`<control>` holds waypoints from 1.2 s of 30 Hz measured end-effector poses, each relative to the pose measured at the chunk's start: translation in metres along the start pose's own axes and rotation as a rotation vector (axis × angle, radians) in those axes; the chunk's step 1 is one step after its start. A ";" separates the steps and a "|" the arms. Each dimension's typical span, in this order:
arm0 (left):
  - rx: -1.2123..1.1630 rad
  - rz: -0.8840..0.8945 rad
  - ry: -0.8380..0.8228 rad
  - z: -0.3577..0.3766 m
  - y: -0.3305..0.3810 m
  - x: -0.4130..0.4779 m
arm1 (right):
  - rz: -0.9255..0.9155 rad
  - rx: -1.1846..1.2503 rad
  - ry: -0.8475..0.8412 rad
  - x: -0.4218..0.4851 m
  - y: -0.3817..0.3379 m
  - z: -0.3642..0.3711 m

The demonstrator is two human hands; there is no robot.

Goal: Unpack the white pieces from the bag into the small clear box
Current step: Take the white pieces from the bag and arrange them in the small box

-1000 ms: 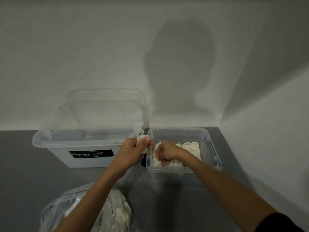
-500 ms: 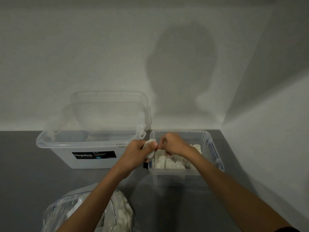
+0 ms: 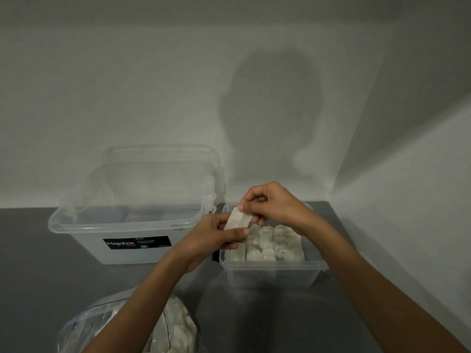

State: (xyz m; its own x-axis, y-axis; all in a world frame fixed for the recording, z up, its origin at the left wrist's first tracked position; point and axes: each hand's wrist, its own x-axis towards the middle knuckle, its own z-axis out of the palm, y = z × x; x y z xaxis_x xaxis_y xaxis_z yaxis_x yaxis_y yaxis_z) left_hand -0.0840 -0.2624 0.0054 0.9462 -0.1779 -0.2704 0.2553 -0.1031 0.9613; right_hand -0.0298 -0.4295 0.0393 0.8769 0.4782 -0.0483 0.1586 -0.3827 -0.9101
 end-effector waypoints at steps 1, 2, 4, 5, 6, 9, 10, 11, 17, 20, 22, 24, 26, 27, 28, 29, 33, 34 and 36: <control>-0.058 -0.002 0.003 -0.001 0.000 0.000 | 0.021 0.059 0.025 -0.001 0.001 -0.003; -0.128 -0.001 0.017 -0.002 -0.001 -0.001 | 0.036 0.112 0.048 -0.002 0.002 -0.006; -0.257 0.009 0.057 -0.004 0.000 -0.001 | 0.048 0.196 0.079 -0.004 0.006 -0.010; -0.300 0.018 0.077 -0.005 0.000 0.000 | 0.051 0.231 0.089 -0.005 0.009 -0.011; -0.325 0.029 0.096 -0.005 0.001 0.000 | 0.054 0.261 0.097 -0.007 0.012 -0.012; -0.336 0.060 0.132 -0.004 0.002 0.002 | 0.078 0.315 0.106 -0.010 0.019 -0.013; -0.329 0.068 0.137 -0.002 0.002 0.003 | 0.085 0.314 0.112 -0.011 0.021 -0.013; -0.320 0.080 0.144 -0.001 0.001 0.003 | 0.091 0.306 0.121 -0.012 0.023 -0.012; 0.008 0.363 0.327 0.012 -0.008 0.005 | 0.286 0.441 0.046 -0.011 0.025 -0.012; 0.158 0.486 0.365 0.017 -0.015 0.007 | 0.281 0.502 -0.030 -0.010 0.026 -0.012; 0.194 0.503 0.358 0.019 -0.018 0.008 | 0.232 0.493 -0.013 -0.006 0.029 -0.013; 0.232 0.476 0.334 0.018 -0.021 0.009 | 0.202 0.419 0.004 -0.002 0.031 -0.015; 0.171 0.397 0.282 0.017 -0.022 0.009 | 0.180 0.336 -0.012 0.000 0.032 -0.017; 0.077 0.338 0.250 0.017 -0.022 0.009 | 0.169 0.301 -0.033 0.002 0.032 -0.018; -0.027 0.271 0.219 0.016 -0.022 0.010 | 0.161 0.278 -0.056 0.003 0.032 -0.019; -0.117 0.212 0.186 0.016 -0.021 0.010 | 0.153 0.263 -0.074 0.005 0.032 -0.019; -0.098 0.145 0.105 0.014 -0.022 0.014 | 0.133 0.252 -0.116 0.011 0.033 -0.019; -0.063 0.156 0.107 0.014 -0.023 0.015 | 0.138 0.249 -0.124 0.011 0.033 -0.018; -0.008 0.177 0.137 0.014 -0.026 0.017 | 0.181 0.209 -0.129 0.013 0.035 -0.018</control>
State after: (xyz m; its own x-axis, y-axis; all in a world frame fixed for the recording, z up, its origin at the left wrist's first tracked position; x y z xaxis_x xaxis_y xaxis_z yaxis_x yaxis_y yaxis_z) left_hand -0.0771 -0.2766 -0.0250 0.9944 -0.0578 -0.0884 0.0840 -0.0747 0.9937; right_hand -0.0047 -0.4502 0.0143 0.8154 0.5184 -0.2575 -0.1038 -0.3068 -0.9461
